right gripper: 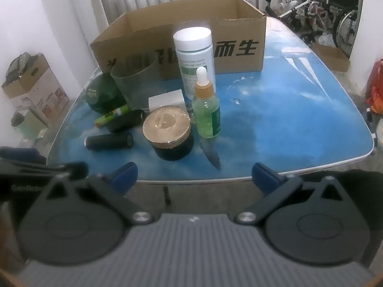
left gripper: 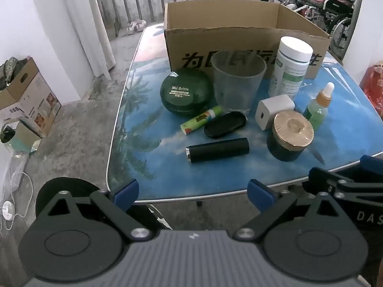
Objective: Organize rigid objects
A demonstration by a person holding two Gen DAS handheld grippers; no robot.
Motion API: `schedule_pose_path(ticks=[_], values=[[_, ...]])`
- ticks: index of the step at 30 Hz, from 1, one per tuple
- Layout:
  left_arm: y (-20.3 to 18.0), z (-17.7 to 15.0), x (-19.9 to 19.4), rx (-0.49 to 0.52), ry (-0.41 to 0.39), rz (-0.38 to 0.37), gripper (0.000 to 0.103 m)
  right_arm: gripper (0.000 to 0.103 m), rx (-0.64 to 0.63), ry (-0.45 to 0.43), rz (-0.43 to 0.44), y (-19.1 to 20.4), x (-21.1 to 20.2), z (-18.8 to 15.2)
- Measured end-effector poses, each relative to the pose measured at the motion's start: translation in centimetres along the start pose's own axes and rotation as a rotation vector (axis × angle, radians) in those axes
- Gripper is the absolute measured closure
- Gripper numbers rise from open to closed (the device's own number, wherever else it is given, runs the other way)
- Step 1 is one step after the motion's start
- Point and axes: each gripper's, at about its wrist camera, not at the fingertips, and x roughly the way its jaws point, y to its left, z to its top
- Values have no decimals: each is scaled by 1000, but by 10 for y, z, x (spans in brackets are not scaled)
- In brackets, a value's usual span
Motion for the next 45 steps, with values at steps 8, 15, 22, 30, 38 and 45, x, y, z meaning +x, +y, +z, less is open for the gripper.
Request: schedule_pose_path(ticks=[8,15,22,30,38,45], values=[[5,-1,3,-6,-7,-6,5,1,7,11,-3,-4,3,7],[6,2,4,-12,10,-9,7,1,0,24,1,5,11,5],[6,2,5,-13,13,-9,7,1,-4,26,-2,5,10,5],[8,2,4,-18,7,-7,7,1,-14,17,-3,8,8,5],[8,2,0,-20,4,-6,7,1,-19,13,0,8,5,5],[8,2,0,-20,1,-5,7,1,-21,10,-2,9,3,5]])
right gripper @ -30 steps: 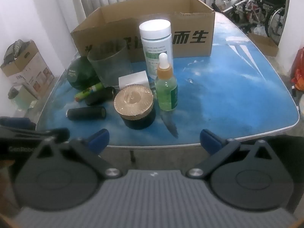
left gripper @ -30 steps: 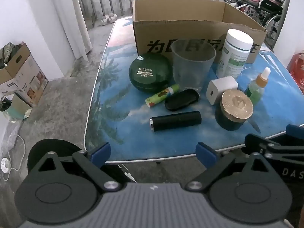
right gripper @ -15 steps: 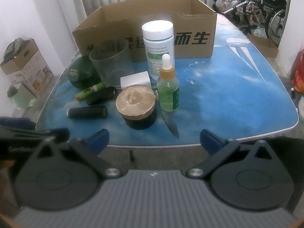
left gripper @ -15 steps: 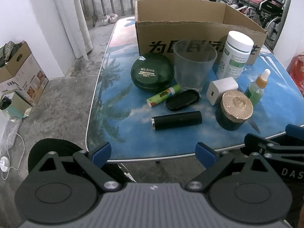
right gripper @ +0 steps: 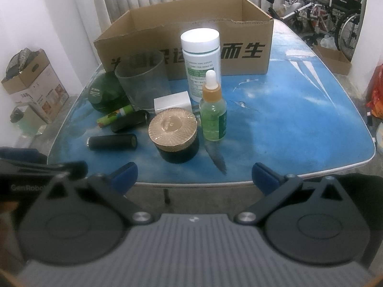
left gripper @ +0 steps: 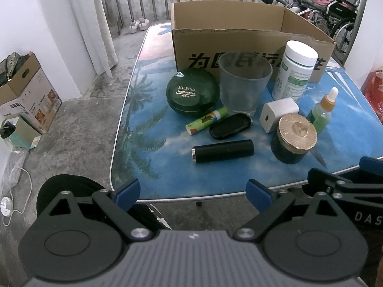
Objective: Organize rigid objects
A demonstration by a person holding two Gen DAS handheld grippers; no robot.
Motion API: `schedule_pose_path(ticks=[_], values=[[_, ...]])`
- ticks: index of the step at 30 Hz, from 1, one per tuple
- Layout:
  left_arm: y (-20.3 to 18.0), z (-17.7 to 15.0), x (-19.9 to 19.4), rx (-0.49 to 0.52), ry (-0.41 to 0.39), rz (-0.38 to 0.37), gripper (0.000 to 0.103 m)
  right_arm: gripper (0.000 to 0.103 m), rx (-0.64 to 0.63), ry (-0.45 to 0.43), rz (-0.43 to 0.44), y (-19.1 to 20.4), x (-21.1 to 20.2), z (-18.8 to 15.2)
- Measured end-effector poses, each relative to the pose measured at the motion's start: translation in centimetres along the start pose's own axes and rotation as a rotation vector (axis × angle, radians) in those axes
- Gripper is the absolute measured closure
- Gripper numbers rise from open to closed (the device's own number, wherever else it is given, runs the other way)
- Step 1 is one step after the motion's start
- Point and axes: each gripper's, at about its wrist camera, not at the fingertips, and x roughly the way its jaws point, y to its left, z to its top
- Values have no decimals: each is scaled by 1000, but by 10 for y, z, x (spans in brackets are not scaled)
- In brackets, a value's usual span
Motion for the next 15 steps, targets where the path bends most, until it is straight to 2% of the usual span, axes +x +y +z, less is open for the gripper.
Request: schedule_pose_path(ticks=[15], values=[[0,-2,-3,-2,-5,0,8,1,-3,-3,-1,2,-2,-1]])
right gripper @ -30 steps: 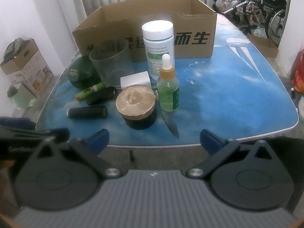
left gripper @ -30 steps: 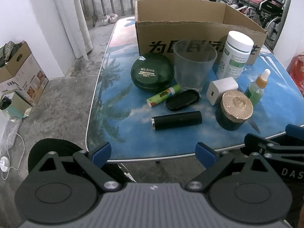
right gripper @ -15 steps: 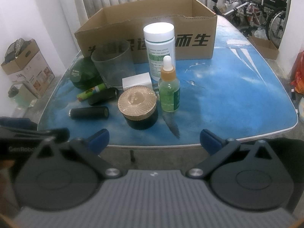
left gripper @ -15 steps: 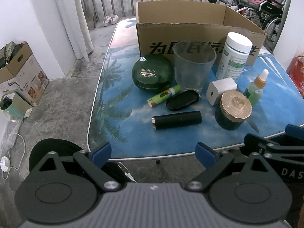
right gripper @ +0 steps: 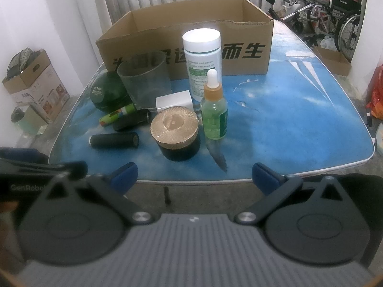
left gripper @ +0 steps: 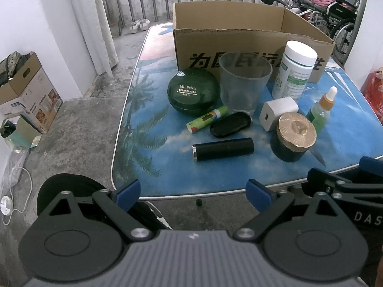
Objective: Organize rigid objects
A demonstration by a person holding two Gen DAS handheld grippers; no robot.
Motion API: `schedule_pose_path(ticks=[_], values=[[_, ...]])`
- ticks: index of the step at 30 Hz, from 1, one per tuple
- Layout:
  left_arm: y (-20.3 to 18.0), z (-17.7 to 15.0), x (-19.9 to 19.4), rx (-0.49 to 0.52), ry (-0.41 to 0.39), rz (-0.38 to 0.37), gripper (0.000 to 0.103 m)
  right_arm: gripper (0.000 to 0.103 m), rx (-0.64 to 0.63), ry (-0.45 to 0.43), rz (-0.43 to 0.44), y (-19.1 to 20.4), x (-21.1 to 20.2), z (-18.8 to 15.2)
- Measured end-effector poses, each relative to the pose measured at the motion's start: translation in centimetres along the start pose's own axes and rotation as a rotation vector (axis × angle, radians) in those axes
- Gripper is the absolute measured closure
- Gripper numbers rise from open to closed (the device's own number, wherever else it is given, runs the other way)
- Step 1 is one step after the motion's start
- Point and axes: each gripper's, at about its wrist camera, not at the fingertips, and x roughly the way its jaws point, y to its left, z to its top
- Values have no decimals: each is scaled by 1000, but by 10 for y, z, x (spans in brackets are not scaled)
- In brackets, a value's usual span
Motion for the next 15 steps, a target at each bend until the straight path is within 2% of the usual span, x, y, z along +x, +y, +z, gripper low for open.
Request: schedule_pose_path(ticks=[15], values=[[1,-2,1,-2,6,2,8,1,-2,3,-1,0,1,0]])
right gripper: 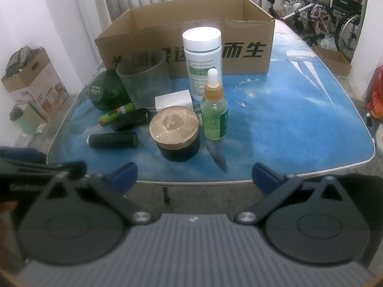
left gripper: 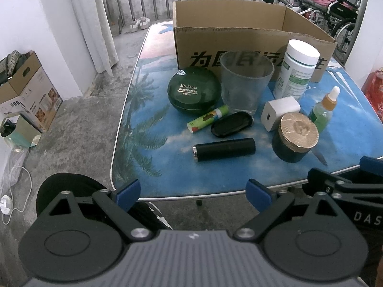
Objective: Organize rigid objects
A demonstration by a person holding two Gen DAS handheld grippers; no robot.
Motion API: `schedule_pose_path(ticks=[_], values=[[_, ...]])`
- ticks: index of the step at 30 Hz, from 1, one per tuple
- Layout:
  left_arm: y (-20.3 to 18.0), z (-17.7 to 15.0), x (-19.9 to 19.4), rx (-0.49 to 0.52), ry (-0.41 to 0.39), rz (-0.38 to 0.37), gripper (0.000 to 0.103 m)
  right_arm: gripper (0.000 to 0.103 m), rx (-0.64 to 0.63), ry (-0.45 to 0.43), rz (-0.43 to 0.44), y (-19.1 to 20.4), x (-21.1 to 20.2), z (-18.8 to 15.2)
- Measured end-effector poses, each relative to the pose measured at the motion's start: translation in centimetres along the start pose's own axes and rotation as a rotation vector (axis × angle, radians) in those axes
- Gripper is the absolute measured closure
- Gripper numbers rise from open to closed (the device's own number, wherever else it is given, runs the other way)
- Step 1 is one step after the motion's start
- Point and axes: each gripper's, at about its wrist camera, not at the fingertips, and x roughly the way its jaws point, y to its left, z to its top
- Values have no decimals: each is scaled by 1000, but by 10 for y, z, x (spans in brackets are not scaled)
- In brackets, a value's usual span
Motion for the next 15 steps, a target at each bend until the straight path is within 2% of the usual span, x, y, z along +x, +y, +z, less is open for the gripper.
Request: schedule_pose_path(ticks=[15], values=[[0,0,0,-1,0,-1,8,1,0,1,0,0,1,0]])
